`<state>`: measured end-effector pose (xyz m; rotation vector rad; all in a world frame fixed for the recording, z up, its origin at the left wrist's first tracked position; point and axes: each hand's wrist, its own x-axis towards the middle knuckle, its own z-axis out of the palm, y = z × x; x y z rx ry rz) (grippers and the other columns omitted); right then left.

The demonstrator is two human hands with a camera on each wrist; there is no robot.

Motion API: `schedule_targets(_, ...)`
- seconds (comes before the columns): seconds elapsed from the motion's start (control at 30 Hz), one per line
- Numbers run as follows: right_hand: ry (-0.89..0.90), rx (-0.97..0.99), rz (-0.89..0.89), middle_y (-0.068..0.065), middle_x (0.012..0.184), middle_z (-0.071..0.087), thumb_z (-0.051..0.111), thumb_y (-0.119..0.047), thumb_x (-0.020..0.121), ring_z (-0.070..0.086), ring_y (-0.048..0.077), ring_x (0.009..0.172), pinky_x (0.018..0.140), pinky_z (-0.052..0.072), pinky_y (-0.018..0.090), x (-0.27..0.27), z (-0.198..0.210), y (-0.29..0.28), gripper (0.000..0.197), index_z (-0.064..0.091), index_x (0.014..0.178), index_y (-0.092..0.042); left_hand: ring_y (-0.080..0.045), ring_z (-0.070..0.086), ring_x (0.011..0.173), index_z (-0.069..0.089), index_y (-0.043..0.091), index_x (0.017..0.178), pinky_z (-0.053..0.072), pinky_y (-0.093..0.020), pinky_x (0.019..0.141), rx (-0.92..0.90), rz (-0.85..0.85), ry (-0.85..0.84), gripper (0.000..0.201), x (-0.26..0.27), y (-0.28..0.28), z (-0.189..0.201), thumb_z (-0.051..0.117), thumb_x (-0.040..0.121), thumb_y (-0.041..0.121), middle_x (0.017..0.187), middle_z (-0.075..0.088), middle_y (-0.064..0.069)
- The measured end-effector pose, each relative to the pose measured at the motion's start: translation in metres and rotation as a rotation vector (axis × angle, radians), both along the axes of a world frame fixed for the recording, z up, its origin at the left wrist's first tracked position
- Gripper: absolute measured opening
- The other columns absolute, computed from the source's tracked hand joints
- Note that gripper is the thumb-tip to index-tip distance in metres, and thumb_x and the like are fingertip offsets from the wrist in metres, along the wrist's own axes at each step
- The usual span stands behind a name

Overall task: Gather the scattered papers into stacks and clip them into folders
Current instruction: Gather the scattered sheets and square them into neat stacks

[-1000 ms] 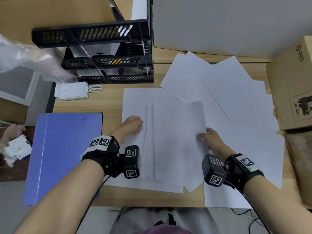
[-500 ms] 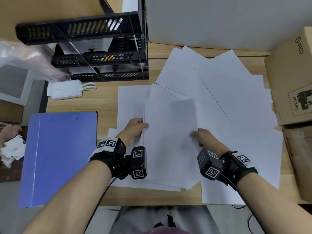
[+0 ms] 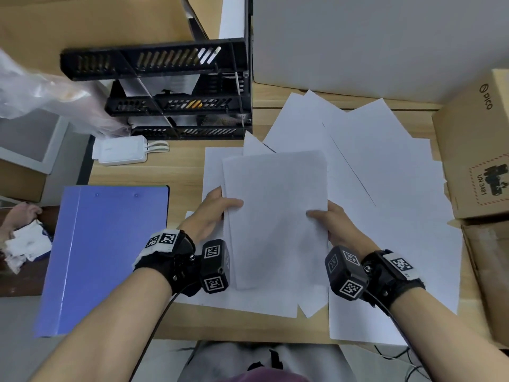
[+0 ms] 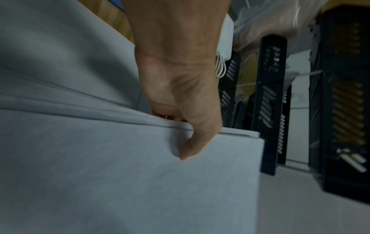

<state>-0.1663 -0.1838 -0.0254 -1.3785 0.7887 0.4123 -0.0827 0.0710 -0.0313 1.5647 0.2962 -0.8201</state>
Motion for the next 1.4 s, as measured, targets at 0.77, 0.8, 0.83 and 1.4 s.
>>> schedule_targets(0.77,0.068,-0.404,-0.006,0.013,0.095,0.059,0.051,-0.003,0.093,0.055,0.02,0.068,0.056,0.044,0.028,0.006,0.013,0.002,0.014,0.057,0.106,-0.004,-0.009,0.065,0.069,0.07,0.007,0.089,0.051,-0.023,0.063,0.056,0.043,-0.509,0.012,0.039,0.047,0.096,0.072,0.087,0.019,0.08,0.069,0.001)
schedule_targets(0.8,0.089,-0.383,0.004,0.014,0.096,0.059,0.052,-0.003,0.094,0.057,0.023,0.071,0.057,0.045,0.029,0.004,0.01,0.003,0.015,0.056,0.108,-0.005,-0.009,0.066,0.071,0.072,0.011,0.087,0.052,-0.022,0.064,0.021,0.019,-0.564,0.007,0.042,0.043,0.111,0.073,0.086,0.018,0.08,0.07,0.003)
schedule_targets(0.83,0.105,-0.355,0.019,0.014,0.097,0.06,0.052,-0.005,0.094,0.058,0.025,0.075,0.059,0.046,0.03,0.003,0.008,0.004,0.017,0.056,0.111,-0.005,-0.01,0.068,0.075,0.073,0.016,0.086,0.053,-0.023,0.067,-0.026,-0.013,-0.616,0.003,0.044,0.039,0.126,0.074,0.085,0.019,0.082,0.072,0.005)
schedule_targets(1.4,0.116,-0.137,0.092,0.007,0.073,0.056,0.046,-0.005,0.101,0.059,0.005,0.038,0.033,0.037,0.011,-0.011,0.031,-0.002,0.009,0.049,0.108,-0.002,-0.015,0.06,0.117,0.066,0.032,0.121,0.049,-0.035,0.098,-0.015,-0.418,-0.24,0.029,0.054,0.027,0.089,0.059,0.096,0.018,0.124,0.064,0.008)
